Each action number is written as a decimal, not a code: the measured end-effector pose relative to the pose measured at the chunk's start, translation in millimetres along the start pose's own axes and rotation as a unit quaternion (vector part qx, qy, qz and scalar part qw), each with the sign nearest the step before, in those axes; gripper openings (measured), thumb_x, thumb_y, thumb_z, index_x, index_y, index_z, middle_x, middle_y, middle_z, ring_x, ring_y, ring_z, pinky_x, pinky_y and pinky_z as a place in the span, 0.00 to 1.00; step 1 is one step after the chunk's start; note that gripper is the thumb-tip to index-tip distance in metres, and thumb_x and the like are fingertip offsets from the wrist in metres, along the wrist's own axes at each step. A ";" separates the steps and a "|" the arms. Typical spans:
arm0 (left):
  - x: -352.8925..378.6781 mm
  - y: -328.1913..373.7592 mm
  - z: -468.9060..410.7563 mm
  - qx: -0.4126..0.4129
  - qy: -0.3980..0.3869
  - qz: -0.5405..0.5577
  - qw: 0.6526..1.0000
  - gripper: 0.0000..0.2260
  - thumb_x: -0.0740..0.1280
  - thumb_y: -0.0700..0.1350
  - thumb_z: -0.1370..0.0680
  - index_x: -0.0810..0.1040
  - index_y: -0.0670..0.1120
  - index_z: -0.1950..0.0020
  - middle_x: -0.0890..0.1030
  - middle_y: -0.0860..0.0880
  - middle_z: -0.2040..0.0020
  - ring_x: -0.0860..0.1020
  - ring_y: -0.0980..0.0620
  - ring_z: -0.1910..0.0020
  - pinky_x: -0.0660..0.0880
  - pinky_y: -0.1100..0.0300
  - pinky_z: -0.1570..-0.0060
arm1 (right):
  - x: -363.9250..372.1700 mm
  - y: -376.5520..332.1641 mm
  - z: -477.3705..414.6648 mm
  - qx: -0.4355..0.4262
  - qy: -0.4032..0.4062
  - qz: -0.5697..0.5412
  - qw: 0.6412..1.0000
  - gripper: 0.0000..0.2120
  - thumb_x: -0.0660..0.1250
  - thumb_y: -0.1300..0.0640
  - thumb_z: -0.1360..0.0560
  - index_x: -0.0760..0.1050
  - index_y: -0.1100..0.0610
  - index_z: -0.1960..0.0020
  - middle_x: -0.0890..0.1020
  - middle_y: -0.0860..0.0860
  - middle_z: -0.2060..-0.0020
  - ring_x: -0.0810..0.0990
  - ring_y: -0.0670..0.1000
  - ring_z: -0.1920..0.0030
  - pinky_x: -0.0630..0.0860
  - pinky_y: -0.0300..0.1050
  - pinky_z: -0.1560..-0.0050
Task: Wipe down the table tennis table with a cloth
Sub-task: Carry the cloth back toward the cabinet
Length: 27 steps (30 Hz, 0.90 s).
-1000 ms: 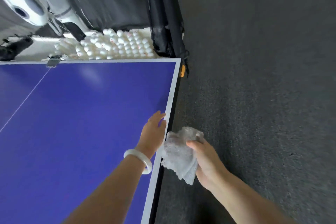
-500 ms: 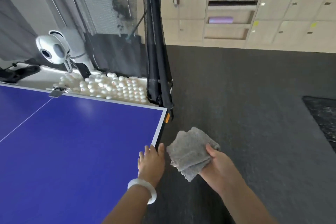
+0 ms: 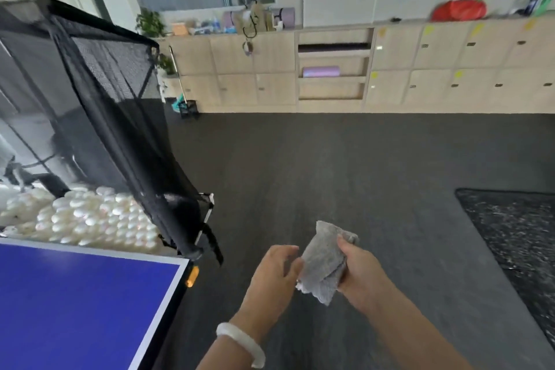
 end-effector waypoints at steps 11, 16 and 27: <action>58.4 90.9 -120.3 -0.063 0.017 0.184 0.981 0.06 0.73 0.45 0.24 0.78 0.46 0.58 0.81 0.49 0.68 0.78 0.53 0.67 0.79 0.46 0.56 | -22.8 -132.9 -64.5 -0.104 -0.112 0.073 0.986 0.21 0.58 0.79 0.26 0.72 0.66 0.36 0.83 0.65 0.46 0.83 0.64 0.45 0.80 0.59 0.45; 69.3 110.7 -197.7 -0.041 0.051 0.172 0.983 0.07 0.70 0.43 0.23 0.77 0.47 0.61 0.82 0.48 0.67 0.81 0.48 0.64 0.79 0.48 0.57 | -12.0 -187.6 -114.5 -0.173 -0.080 0.190 0.963 0.23 0.54 0.81 0.26 0.75 0.64 0.40 0.83 0.64 0.45 0.82 0.63 0.42 0.77 0.61 0.37; 31.2 126.0 -468.4 -0.050 0.114 0.208 0.970 0.08 0.67 0.43 0.21 0.76 0.44 0.60 0.80 0.47 0.67 0.77 0.50 0.68 0.77 0.52 0.64 | 32.7 -390.6 -296.2 -0.302 0.087 0.448 0.837 0.08 0.68 0.65 0.23 0.79 0.54 0.57 0.81 0.50 0.65 0.76 0.46 0.67 0.69 0.32 0.71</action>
Point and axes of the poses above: each hand's wrist, its own z-axis away from the middle knuckle, its own x-axis out of the palm, y = z × x, the point moved 5 cm from there along -z, towards the middle knuckle
